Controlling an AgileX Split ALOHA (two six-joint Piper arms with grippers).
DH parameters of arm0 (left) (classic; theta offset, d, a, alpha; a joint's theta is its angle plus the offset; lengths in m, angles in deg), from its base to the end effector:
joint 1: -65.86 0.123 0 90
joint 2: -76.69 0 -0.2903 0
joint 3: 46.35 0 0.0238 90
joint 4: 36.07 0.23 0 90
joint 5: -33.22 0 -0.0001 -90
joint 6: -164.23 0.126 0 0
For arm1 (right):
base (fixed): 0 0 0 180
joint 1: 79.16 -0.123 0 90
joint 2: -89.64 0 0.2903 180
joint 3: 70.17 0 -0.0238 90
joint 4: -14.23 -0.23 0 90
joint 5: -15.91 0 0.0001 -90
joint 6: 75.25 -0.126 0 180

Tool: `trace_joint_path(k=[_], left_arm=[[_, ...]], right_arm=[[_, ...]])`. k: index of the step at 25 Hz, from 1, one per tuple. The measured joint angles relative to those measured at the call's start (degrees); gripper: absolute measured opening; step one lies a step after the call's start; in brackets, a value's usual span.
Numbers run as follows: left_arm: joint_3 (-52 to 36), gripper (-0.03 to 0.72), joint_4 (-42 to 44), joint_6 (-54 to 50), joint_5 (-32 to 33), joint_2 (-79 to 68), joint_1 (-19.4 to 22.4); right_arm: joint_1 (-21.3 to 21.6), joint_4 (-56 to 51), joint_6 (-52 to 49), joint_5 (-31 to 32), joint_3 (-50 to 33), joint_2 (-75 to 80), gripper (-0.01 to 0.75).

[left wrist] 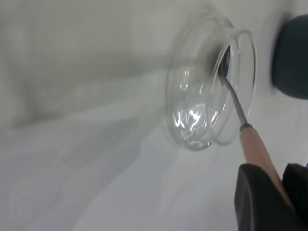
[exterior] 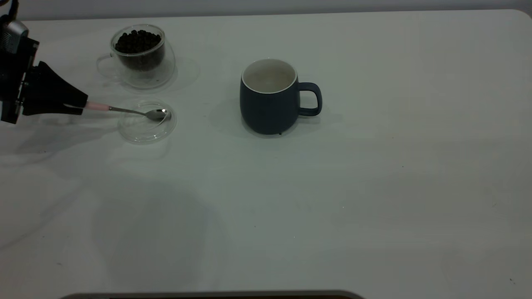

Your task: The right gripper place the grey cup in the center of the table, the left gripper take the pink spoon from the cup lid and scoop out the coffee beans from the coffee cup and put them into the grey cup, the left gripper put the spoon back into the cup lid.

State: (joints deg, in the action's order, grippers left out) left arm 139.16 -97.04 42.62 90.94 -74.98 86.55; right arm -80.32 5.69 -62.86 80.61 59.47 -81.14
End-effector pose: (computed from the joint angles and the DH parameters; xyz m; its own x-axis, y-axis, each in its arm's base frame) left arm 0.4051 0.0534 -0.0016 -0.9745 -0.1879 -0.1223 -0.0399 0.6819 -0.7303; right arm 0.0028 0.0170 0.2365 -0.5332 -0.1610 -0.8305 -0.2146 0.9754 -0.0513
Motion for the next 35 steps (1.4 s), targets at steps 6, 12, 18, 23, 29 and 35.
trace_joint_path(k=[6,12,18,23,29,35], left_arm=[[0.00,0.128,-0.60,-0.02,-0.30,0.00,-1.16],[0.00,0.265,-0.39,0.60,-0.40,0.00,-1.67],[0.00,0.497,0.25,2.07,-1.10,0.00,-1.67],[2.93,0.584,5.80,-0.05,-1.71,-0.02,-1.67],[14.85,0.585,18.16,-12.01,1.93,-0.07,-1.67],[34.00,0.585,26.67,-29.91,9.31,0.80,-1.67]], right_arm=[[0.00,0.00,0.00,0.00,0.00,0.00,0.588],[0.00,0.00,0.00,0.00,0.00,0.00,0.588],[0.00,0.00,0.00,0.00,0.00,0.00,0.588],[0.00,0.00,0.00,0.00,0.00,0.00,0.588],[0.00,0.00,0.00,0.00,0.00,0.00,0.588],[0.00,0.00,0.00,0.00,0.00,0.00,0.588]])
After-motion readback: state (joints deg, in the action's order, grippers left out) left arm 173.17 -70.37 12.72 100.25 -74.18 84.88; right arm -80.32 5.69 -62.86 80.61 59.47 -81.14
